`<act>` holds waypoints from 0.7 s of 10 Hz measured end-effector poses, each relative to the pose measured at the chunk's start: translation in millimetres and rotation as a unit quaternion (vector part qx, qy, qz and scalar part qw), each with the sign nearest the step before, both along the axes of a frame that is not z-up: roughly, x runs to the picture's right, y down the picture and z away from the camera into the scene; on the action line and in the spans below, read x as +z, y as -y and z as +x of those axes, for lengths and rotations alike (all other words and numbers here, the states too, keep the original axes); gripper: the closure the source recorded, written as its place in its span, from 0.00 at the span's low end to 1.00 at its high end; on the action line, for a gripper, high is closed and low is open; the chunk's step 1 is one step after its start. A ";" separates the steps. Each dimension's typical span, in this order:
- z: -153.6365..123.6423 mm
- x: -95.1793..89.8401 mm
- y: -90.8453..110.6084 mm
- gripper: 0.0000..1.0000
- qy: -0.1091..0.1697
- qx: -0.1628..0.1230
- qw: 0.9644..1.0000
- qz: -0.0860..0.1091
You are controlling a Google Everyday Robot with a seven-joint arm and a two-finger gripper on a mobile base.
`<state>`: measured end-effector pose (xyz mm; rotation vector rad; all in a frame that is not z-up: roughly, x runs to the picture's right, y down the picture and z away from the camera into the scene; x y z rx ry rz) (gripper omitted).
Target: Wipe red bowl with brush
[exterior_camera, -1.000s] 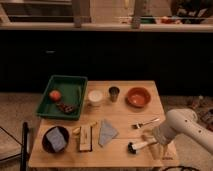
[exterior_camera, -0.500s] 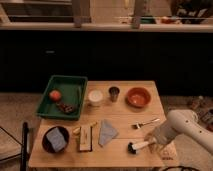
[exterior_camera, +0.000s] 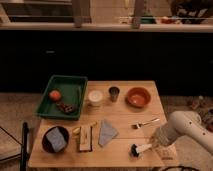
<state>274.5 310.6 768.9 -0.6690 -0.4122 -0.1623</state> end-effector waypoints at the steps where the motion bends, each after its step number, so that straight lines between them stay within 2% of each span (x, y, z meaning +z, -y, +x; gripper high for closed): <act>1: 0.4 -6.9 7.0 1.00 0.002 -0.005 1.000 0.009; 7: -2.0 -24.3 25.2 1.00 -0.007 -0.039 0.999 0.028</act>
